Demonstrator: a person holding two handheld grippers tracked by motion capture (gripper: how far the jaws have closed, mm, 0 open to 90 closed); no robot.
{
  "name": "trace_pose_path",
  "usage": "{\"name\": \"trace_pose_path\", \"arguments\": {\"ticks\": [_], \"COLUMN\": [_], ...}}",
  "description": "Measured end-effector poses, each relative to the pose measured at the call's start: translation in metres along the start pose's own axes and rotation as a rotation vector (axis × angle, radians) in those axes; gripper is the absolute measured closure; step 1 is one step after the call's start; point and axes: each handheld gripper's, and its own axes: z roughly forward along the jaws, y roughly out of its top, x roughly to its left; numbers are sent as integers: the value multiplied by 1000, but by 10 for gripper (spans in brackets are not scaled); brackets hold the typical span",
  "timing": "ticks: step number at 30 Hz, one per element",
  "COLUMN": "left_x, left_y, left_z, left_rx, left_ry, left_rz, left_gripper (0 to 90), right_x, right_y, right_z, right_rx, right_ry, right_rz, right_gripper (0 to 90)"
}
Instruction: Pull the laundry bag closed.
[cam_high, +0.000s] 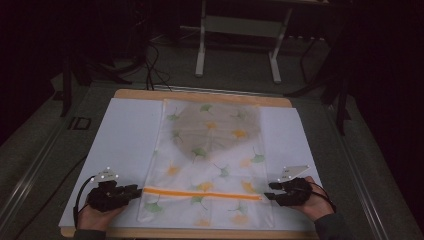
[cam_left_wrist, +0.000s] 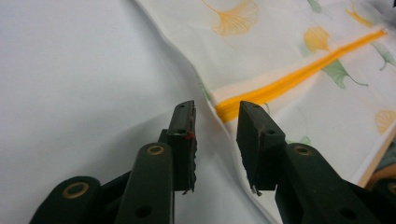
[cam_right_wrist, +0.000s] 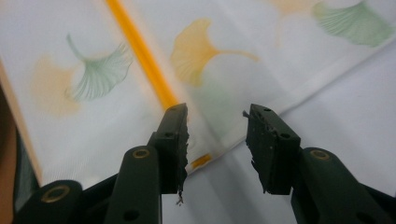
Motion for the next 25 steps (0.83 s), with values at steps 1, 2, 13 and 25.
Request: {"name": "trace_pose_path", "arguments": {"ticks": [1,2,13,25], "left_x": [1,1,3,14], "left_y": [0,0,-1,3], "left_z": [-1,-1,3,13], "left_rx": [-6,-15,-27,-76], "left_ry": [8,18,189,443], "left_rz": [-1,-1,29,2], "left_gripper": [656,653,566,468], "right_x": [-1,-2,-13,-20], "right_y": [-1,-3,-27,-39], "right_z": [0,0,7,13], "right_rx": [-18,-33,-205,-236], "right_ry": [-5,-12,-172,-305], "right_rz": [15,30,258,334], "right_gripper": [581,581,593,535]}}
